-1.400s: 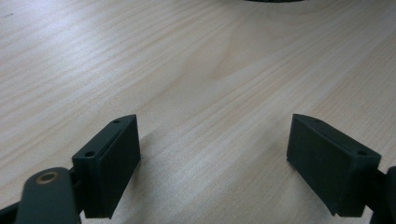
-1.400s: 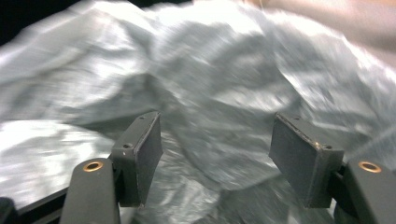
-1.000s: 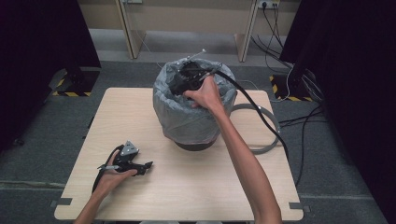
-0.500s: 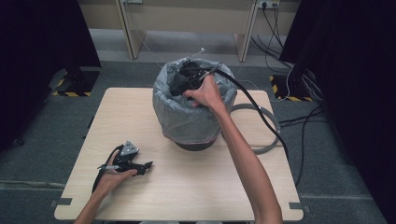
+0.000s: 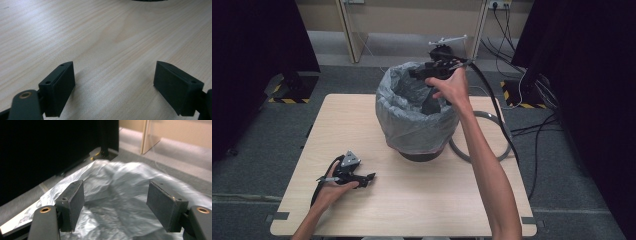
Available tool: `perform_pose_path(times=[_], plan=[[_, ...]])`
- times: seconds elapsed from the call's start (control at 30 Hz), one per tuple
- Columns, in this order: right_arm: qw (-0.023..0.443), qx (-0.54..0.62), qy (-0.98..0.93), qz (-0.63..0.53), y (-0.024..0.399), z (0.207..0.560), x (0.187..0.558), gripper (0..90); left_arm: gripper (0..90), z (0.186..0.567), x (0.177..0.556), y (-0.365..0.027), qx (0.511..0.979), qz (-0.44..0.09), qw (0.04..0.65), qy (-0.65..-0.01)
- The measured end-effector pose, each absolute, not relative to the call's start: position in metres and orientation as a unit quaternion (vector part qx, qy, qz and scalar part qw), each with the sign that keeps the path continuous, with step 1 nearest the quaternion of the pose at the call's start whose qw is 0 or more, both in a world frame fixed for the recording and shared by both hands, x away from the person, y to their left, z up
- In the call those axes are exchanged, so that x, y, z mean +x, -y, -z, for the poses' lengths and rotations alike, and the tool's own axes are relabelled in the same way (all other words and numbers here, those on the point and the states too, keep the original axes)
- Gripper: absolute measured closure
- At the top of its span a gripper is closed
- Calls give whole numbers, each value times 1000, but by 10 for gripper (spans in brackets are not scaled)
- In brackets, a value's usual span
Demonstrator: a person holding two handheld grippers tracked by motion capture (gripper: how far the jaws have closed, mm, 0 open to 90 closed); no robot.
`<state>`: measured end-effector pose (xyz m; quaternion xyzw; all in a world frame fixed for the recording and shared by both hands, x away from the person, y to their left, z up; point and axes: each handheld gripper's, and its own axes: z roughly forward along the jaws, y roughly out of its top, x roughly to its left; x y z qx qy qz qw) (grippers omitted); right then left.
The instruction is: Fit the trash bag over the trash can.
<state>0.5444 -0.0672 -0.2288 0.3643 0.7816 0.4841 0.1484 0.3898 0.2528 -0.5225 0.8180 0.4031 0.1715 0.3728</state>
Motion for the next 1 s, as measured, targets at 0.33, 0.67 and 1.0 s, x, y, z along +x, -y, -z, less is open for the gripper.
perform_pose_path(times=[0.33, 0.67, 1.0], plan=[[172, 409, -742, -503, 139, 224, 542, 305, 164, 522, 390, -253, 818, -172, 373, -403], [185, 441, -725, -496, 190, 246, 539, 306, 164, 523, 390, -253, 818, -172, 373, -403], [206, 455, -717, -486, 221, 267, 529, 305, 164, 522, 390, -253, 818, -172, 373, -403]])
